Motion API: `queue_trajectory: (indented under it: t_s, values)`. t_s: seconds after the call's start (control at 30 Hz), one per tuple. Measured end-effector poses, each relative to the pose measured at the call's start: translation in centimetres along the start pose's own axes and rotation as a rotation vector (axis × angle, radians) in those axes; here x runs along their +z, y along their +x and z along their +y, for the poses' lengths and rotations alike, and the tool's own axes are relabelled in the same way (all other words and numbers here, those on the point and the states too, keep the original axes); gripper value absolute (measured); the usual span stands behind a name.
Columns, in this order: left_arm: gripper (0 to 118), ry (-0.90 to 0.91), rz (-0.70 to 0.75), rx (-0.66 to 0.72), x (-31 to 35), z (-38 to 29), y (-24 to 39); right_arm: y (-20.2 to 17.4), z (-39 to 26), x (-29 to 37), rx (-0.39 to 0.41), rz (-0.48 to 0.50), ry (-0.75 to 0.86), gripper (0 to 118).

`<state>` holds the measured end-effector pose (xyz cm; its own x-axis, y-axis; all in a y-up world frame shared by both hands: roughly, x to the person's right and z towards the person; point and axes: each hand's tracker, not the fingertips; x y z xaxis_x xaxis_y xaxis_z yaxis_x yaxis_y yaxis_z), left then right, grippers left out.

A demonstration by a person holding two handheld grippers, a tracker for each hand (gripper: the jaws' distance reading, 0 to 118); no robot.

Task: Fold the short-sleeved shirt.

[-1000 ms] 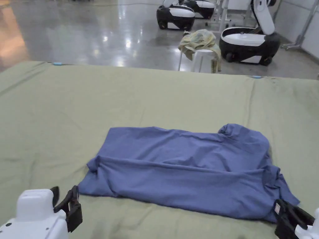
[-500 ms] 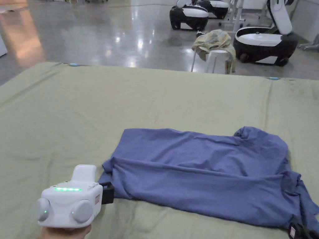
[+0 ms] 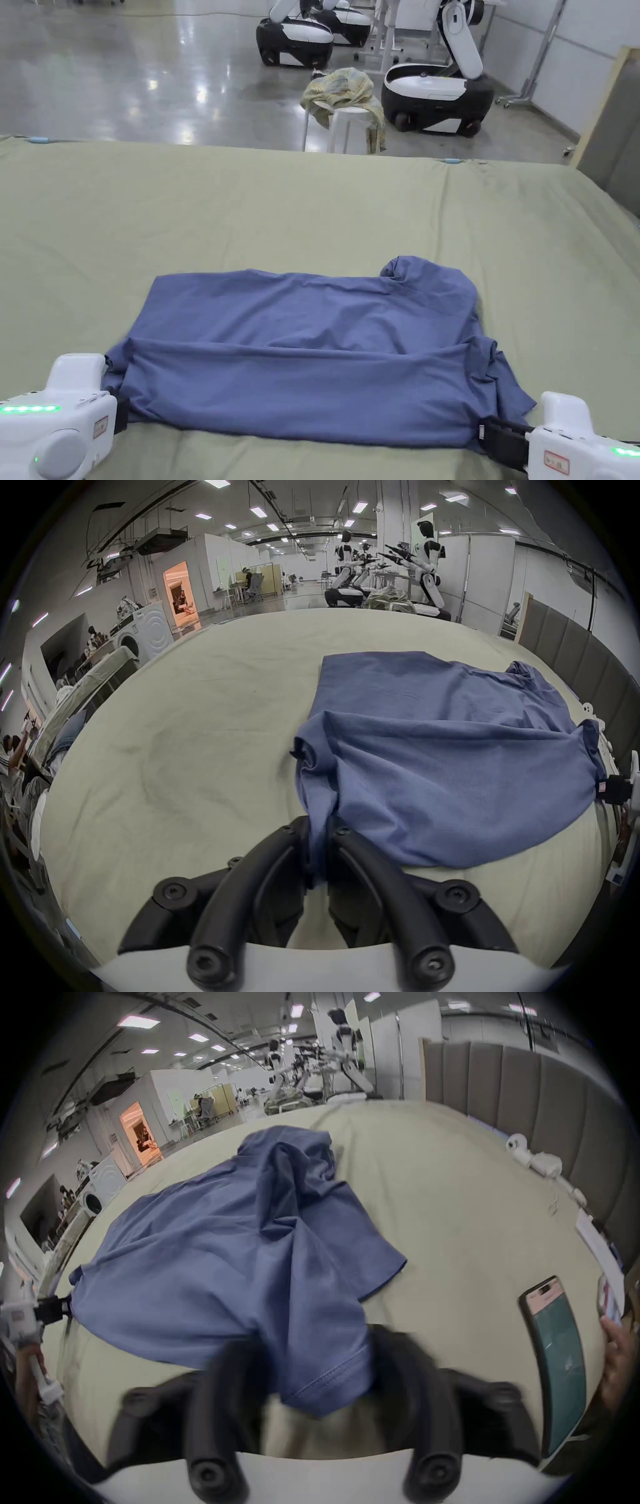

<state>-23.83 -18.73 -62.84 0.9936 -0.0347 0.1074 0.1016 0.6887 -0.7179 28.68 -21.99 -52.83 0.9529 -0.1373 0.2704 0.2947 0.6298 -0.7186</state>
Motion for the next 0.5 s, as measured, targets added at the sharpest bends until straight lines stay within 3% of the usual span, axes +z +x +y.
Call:
queue_trajectory:
  t_s: [0.03,0.13,0.23,0.5]
  values:
    - [6,0.001,-0.003,-0.001,0.2,0.3,-0.1,0.0,0.1,0.0,-0.011,0.006,0.004,16]
    - [6,0.027,-0.003,-0.003,2.4,0.5,-0.4,-0.4,0.8,2.7,-0.064,0.118,0.083,15]
    - [6,0.056,-0.016,-0.02,5.3,1.6,-1.1,-1.4,1.7,6.9,-0.005,0.097,0.136,15]
    - [6,0.099,-0.044,-0.029,13.6,0.6,-3.1,-0.6,0.7,15.7,0.024,0.09,0.147,15]
